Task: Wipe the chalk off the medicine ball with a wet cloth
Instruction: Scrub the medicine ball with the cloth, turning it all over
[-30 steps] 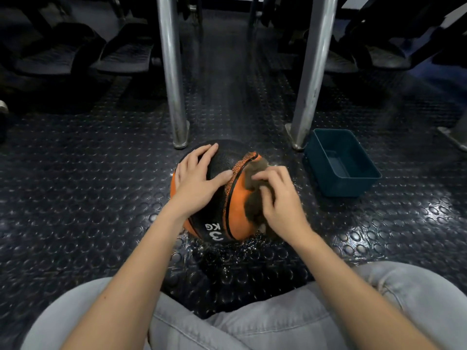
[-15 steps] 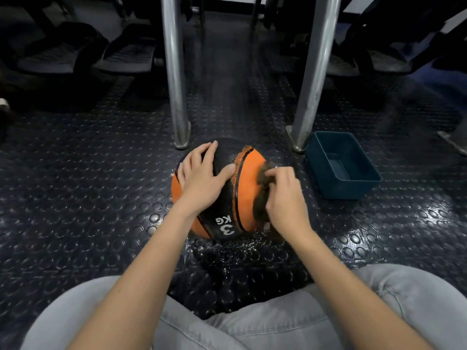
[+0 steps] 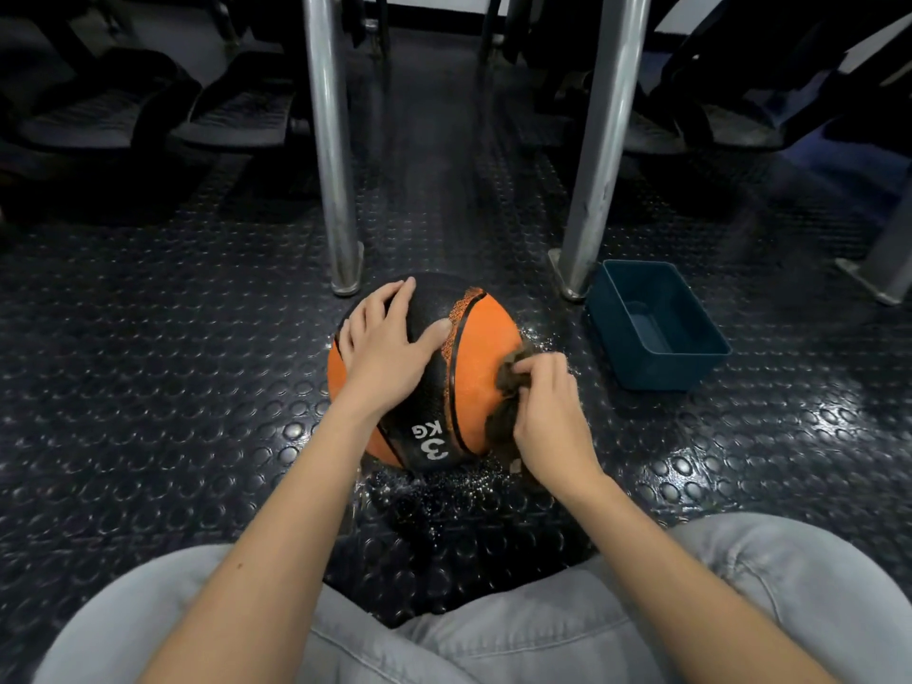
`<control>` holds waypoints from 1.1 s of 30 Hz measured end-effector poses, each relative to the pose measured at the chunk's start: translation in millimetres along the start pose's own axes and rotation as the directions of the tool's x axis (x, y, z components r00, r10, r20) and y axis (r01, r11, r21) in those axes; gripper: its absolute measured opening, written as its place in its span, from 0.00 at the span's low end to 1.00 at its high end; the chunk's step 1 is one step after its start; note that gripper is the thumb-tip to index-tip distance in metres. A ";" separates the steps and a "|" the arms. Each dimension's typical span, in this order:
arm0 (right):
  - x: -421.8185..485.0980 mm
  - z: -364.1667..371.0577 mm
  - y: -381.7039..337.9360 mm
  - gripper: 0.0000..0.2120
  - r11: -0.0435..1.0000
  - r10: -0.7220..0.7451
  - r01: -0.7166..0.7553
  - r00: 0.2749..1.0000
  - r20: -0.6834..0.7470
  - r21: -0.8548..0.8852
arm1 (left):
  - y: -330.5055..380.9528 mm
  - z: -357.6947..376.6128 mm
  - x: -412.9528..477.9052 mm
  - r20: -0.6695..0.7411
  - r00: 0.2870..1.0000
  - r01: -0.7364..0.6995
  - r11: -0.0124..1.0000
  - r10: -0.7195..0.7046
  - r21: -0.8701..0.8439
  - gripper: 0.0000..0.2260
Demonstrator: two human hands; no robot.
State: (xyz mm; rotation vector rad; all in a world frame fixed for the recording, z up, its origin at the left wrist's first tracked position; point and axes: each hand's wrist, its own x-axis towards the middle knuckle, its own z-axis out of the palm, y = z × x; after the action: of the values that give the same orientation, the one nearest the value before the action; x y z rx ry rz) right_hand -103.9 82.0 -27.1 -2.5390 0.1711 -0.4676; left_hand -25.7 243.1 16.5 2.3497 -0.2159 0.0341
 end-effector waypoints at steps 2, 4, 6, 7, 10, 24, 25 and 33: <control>3.7 -3.7 2.5 0.11 0.992 0.124 -0.124 0.992 -0.002 -0.008 | -4.8 -3.5 -2.1 0.004 1.000 0.017 0.999 -0.016 -0.029 0.27; 7.3 -10.6 -11.6 0.09 0.996 0.037 -0.030 0.996 -0.086 0.079 | -9.3 -5.1 -4.4 -0.009 1.000 0.029 0.998 -0.029 -0.055 0.27; 6.6 -14.2 -33.4 0.09 0.966 -0.207 0.225 0.968 -0.139 0.127 | -10.6 -4.3 -6.0 -0.031 0.999 0.031 0.998 -0.032 -0.054 0.27; 4.0 -12.4 -37.8 0.10 0.937 -0.328 0.340 0.936 -0.126 0.085 | -10.8 -3.3 -6.3 -0.041 0.999 0.024 0.999 -0.026 -0.045 0.27; 5.2 -4.6 -9.3 0.11 0.955 -0.297 0.296 0.953 -0.060 -0.022 | -7.4 -2.7 -4.6 -0.023 1.000 0.002 0.999 -0.003 -0.039 0.27; 2.3 -17.0 -8.4 0.14 0.951 -0.259 0.259 0.966 0.022 -0.167 | -8.6 -4.7 -2.2 -0.022 1.000 0.002 0.999 -0.003 -0.047 0.27; 7.2 -24.3 -1.8 0.15 0.965 -0.118 0.125 0.992 0.047 -0.232 | -9.0 -4.7 -2.6 -0.017 1.000 0.006 0.999 -0.007 -0.045 0.27; -6.8 -12.0 -43.8 0.11 0.823 -0.567 0.567 0.824 -0.007 -0.023 | -10.7 -1.9 -4.1 -0.051 0.999 -0.005 0.999 0.003 -0.040 0.27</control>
State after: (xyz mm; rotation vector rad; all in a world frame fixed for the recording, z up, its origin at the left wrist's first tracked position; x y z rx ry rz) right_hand -113.5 114.4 3.9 -2.5768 -0.6040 -0.7069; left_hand -27.9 252.5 10.1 2.3050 -0.1949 0.0911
